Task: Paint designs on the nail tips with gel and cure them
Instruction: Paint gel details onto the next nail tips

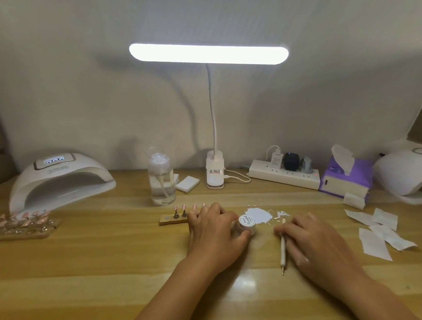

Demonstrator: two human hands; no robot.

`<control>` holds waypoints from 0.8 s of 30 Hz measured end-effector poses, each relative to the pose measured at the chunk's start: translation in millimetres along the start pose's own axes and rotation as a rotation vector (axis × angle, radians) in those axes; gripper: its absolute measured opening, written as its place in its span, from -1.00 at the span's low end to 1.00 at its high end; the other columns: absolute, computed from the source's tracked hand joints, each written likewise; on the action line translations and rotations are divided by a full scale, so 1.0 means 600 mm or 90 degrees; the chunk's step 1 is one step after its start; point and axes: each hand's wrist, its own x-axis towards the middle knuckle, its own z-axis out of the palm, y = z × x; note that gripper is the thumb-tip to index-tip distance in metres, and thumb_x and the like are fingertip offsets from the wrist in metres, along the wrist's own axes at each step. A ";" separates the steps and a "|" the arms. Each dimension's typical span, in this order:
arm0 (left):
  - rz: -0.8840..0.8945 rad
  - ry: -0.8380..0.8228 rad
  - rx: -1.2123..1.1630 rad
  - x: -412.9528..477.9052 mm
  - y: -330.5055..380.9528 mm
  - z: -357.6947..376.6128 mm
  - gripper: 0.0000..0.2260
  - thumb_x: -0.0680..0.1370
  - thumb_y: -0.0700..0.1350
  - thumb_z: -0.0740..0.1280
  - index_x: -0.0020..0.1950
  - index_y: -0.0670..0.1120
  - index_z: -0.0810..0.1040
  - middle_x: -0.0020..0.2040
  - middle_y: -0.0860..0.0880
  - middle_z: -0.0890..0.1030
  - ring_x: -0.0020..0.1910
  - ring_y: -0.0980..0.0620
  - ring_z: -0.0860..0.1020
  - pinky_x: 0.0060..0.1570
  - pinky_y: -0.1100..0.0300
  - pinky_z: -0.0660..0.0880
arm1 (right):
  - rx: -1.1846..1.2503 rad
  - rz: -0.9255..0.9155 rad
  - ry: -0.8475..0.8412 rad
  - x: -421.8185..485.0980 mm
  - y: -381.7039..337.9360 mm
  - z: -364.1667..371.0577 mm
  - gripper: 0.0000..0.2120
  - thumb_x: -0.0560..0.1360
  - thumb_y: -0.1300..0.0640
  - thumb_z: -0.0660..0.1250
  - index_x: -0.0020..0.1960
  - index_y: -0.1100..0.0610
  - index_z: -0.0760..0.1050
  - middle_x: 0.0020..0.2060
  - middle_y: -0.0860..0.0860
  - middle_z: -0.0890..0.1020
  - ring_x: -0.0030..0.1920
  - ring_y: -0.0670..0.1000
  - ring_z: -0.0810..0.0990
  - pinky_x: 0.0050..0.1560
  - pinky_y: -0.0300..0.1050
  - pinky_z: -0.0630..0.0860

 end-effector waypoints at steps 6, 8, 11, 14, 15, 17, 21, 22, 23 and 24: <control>0.044 -0.012 -0.127 0.027 -0.013 -0.087 -0.61 0.50 0.16 0.37 0.31 0.20 0.41 0.02 0.18 0.43 0.20 0.12 0.39 0.11 0.15 0.11 | 0.027 0.003 0.000 -0.006 -0.008 0.008 -0.72 0.49 0.21 0.45 0.19 0.09 0.64 -0.08 -0.04 0.62 -0.09 0.04 0.57 -0.14 -0.01 0.54; 0.005 0.005 -0.131 0.040 -0.046 -0.137 -0.60 0.46 0.12 0.43 0.25 0.21 0.43 0.09 0.16 0.45 0.22 0.10 0.39 0.17 0.15 0.18 | 0.053 0.027 0.004 -0.007 -0.013 0.009 -0.74 0.54 0.15 0.40 0.23 0.06 0.58 -0.08 -0.11 0.58 -0.09 -0.03 0.53 -0.07 -0.05 0.51; -0.098 -0.095 -0.044 0.037 -0.124 -0.190 -0.54 0.41 0.14 0.46 0.27 0.23 0.41 0.21 0.15 0.41 0.28 0.08 0.35 0.29 0.03 0.24 | 0.103 0.106 0.075 -0.002 -0.029 0.003 -0.79 0.52 0.18 0.39 0.15 0.09 0.53 -0.20 -0.12 0.52 -0.20 -0.04 0.49 -0.15 -0.01 0.50; -0.177 -0.234 -0.141 0.018 -0.190 -0.192 -0.51 0.46 0.02 0.48 0.34 0.11 0.40 0.28 0.10 0.46 0.27 0.08 0.43 0.32 0.03 0.36 | 0.118 0.100 0.168 0.013 -0.072 -0.006 -0.67 0.43 0.19 0.49 0.14 0.12 0.47 -0.22 -0.09 0.54 -0.23 -0.02 0.52 -0.13 0.01 0.47; -0.193 -0.254 -0.222 0.014 -0.200 -0.183 -0.53 0.47 -0.06 0.48 0.33 0.08 0.40 0.29 0.08 0.48 0.25 0.08 0.45 0.32 0.05 0.39 | 0.109 0.063 0.177 0.023 -0.090 -0.007 -0.58 0.40 0.15 0.52 0.18 0.10 0.42 -0.19 -0.09 0.56 -0.20 -0.01 0.54 -0.08 0.00 0.43; -0.208 -0.260 -0.311 0.011 -0.212 -0.166 -0.55 0.48 -0.19 0.46 0.31 0.06 0.42 0.29 0.04 0.50 0.24 0.08 0.47 0.32 0.10 0.40 | 0.077 0.003 0.128 0.057 -0.127 -0.003 -0.39 0.39 0.03 0.51 0.28 0.04 0.24 -0.06 -0.10 0.59 -0.06 0.00 0.56 0.03 -0.02 0.28; -0.212 -0.224 -0.304 0.014 -0.218 -0.137 -0.52 0.46 -0.20 0.47 0.32 0.06 0.44 0.24 0.06 0.52 0.21 0.07 0.48 0.34 0.06 0.39 | -0.010 0.105 -0.092 0.153 -0.177 0.023 -0.30 0.51 -0.11 0.29 0.44 0.06 -0.04 0.13 -0.08 0.56 0.32 0.03 0.38 0.07 -0.02 0.11; -0.213 -0.215 -0.310 0.014 -0.220 -0.134 -0.53 0.45 -0.19 0.47 0.31 0.08 0.44 0.23 0.07 0.52 0.21 0.07 0.47 0.34 0.05 0.39 | -0.032 0.131 -0.146 0.173 -0.184 0.031 -0.31 0.52 -0.09 0.27 0.47 0.10 -0.03 0.13 -0.04 0.58 0.34 0.05 0.35 0.08 0.01 0.12; -0.214 -0.209 -0.322 0.014 -0.223 -0.133 -0.54 0.45 -0.19 0.46 0.28 0.09 0.44 0.22 0.08 0.52 0.20 0.08 0.47 0.34 0.04 0.39 | -0.044 0.150 -0.184 0.190 -0.191 0.040 -0.34 0.53 -0.06 0.26 0.46 0.13 0.00 0.12 0.00 0.58 0.34 0.07 0.34 0.09 0.03 0.13; -0.215 -0.204 -0.335 0.013 -0.227 -0.132 -0.55 0.45 -0.19 0.46 0.26 0.11 0.43 0.21 0.09 0.52 0.20 0.08 0.47 0.34 0.04 0.39 | -0.052 0.161 -0.206 0.201 -0.196 0.050 -0.41 0.54 -0.01 0.26 0.42 0.14 0.05 0.12 0.04 0.59 0.33 0.09 0.34 0.09 0.04 0.14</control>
